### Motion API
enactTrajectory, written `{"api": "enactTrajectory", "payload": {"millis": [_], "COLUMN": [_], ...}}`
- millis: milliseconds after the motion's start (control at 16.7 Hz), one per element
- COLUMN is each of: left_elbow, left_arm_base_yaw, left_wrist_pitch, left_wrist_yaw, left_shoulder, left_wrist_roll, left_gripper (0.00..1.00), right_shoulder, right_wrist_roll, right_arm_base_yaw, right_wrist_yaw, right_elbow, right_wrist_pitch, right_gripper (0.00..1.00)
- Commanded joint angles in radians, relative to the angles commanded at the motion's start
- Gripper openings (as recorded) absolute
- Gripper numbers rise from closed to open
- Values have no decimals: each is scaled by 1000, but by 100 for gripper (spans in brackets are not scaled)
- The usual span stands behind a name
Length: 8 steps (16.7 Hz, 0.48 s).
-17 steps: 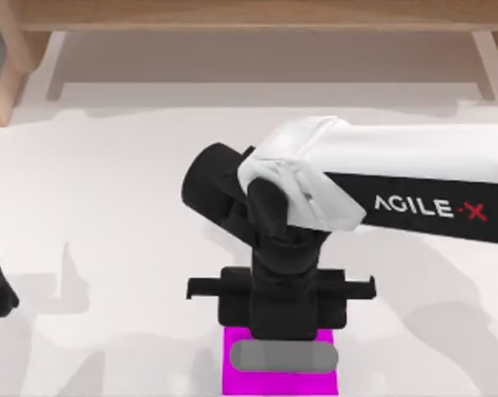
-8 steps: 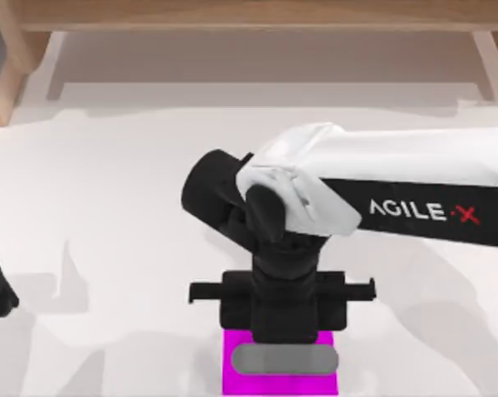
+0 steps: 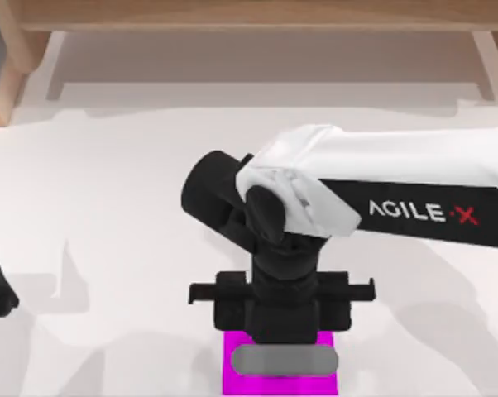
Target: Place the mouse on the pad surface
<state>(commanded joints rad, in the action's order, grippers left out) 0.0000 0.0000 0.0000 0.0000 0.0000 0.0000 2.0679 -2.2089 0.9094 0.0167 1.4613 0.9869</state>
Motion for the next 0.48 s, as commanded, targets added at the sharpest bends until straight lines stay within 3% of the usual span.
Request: {"api": "enactTrajectory", "payload": {"millis": [120, 480], "left_elbow": [0, 0], "left_arm_base_yaw": [0, 0], "left_wrist_pitch": [0, 0], "left_wrist_yaw": [0, 0], "left_shoulder": [0, 0], "left_wrist_roll": [0, 0], "left_gripper": [100, 100], "right_shoulder": [0, 0], "right_wrist_roll": [0, 0], "right_arm_base_yaw": [0, 0], "right_wrist_yaw": [0, 0], "right_elbow": [0, 0], "right_wrist_pitch": [0, 0], "right_gripper": [98, 100]}}
